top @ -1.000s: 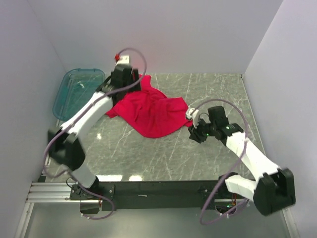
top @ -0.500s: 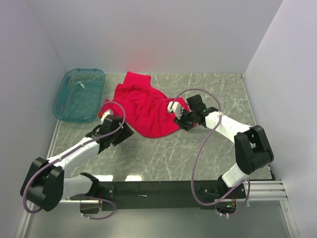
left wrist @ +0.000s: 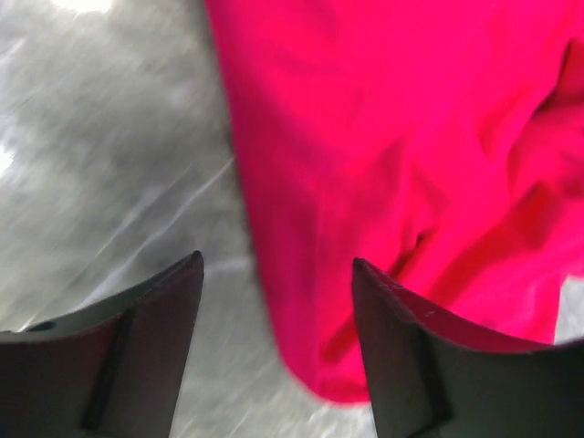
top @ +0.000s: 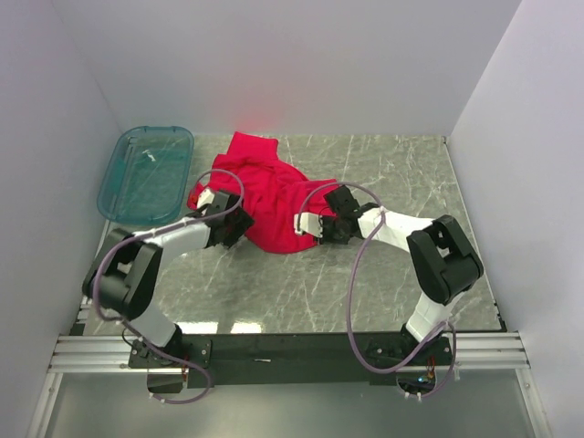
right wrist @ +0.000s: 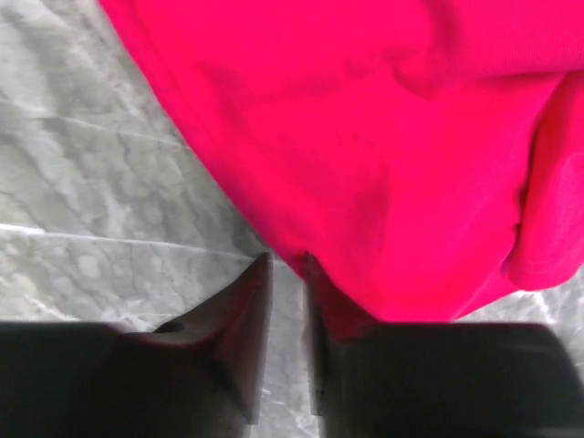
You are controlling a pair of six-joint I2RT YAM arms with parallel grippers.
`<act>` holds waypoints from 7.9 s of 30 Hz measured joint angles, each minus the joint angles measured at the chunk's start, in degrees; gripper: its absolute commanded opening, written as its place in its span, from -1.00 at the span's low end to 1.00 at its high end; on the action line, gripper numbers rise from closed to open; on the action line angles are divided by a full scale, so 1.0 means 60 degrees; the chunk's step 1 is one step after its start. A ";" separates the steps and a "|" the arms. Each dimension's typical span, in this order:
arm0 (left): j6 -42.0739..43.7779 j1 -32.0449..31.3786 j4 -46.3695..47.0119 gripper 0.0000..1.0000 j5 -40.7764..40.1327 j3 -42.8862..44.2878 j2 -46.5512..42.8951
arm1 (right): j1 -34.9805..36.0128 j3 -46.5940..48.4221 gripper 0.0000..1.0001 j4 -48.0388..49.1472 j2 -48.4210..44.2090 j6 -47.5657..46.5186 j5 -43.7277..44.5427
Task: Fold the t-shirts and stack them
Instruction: Flatten the tshirt out
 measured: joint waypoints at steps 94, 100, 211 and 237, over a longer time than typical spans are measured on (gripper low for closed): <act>0.2568 -0.1027 -0.1741 0.70 -0.0215 -0.1861 -0.6244 | -0.2288 0.0965 0.22 -0.1730 -0.0313 0.6357 -0.1457; 0.2619 -0.0951 -0.1508 0.69 -0.0055 -0.1821 -0.5803 | -0.2051 0.0965 0.22 -0.1927 0.0346 0.6553 -0.1290; 0.4492 0.0885 -0.0419 0.71 0.0882 0.0404 -0.2215 | -0.4193 0.0361 0.51 -0.2127 -0.3275 0.6517 -0.3734; 0.6047 0.1705 -0.0630 0.93 0.2448 0.0204 -0.5071 | -0.8215 0.0058 -0.04 -0.2532 -0.0430 0.6105 -0.0645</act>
